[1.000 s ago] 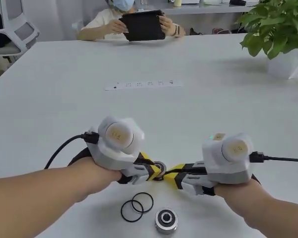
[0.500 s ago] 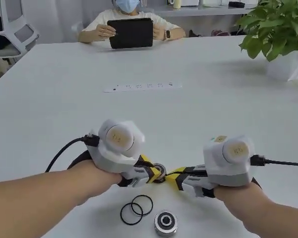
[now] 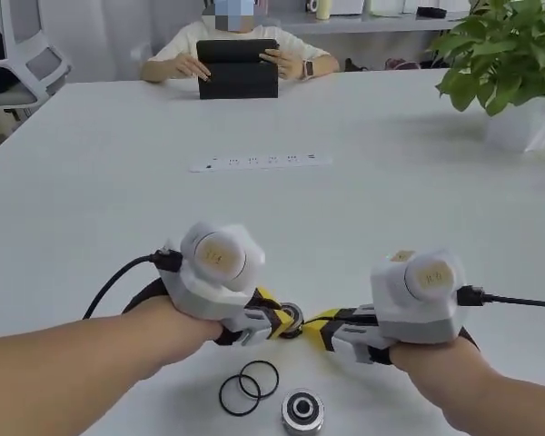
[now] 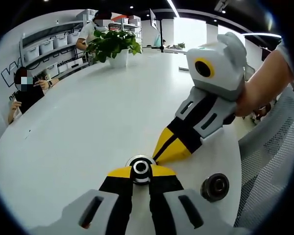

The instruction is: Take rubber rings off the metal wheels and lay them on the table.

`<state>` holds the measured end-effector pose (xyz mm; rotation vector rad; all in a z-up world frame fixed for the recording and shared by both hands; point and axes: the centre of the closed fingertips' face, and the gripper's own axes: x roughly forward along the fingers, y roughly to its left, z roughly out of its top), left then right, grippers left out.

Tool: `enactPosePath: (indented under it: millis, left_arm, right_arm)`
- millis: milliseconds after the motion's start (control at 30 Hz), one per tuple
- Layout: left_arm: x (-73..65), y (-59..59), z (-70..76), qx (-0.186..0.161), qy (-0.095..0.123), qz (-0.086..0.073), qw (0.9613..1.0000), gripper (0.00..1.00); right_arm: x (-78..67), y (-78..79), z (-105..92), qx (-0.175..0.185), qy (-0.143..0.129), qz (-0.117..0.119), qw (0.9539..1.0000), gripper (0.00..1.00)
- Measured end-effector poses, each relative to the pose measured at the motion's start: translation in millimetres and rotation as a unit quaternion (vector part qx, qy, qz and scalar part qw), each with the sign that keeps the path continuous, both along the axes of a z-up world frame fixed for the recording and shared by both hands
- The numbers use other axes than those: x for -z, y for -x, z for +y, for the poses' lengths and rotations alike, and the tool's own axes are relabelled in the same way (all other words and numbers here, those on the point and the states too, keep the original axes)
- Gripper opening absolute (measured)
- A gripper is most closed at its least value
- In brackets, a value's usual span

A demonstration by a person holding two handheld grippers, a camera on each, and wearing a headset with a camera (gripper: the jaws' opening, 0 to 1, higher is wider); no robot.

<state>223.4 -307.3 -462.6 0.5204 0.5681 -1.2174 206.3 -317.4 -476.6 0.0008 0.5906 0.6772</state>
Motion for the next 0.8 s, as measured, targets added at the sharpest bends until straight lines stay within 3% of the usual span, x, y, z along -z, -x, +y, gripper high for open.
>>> enactPosePath:
  millis: [400, 633, 800]
  left_arm:
    - [-0.3, 1.4, 0.1, -0.006, 0.000, 0.001, 1.0000, 0.06]
    - [-0.6, 1.7, 0.2, -0.009, 0.000, 0.000, 1.0000, 0.06]
    - [-0.6, 1.5, 0.3, -0.010, -0.001, 0.000, 0.9999, 0.06]
  right_arm:
    - [-1.7, 0.3, -0.9, 0.015, -0.013, 0.007, 0.9998, 0.00]
    - [-1.2, -0.9, -2.8, 0.041, -0.049, 0.026, 0.9976, 0.00]
    - [-4.7, -5.2, -6.6, 0.072, -0.090, 0.039, 0.9926, 0.00]
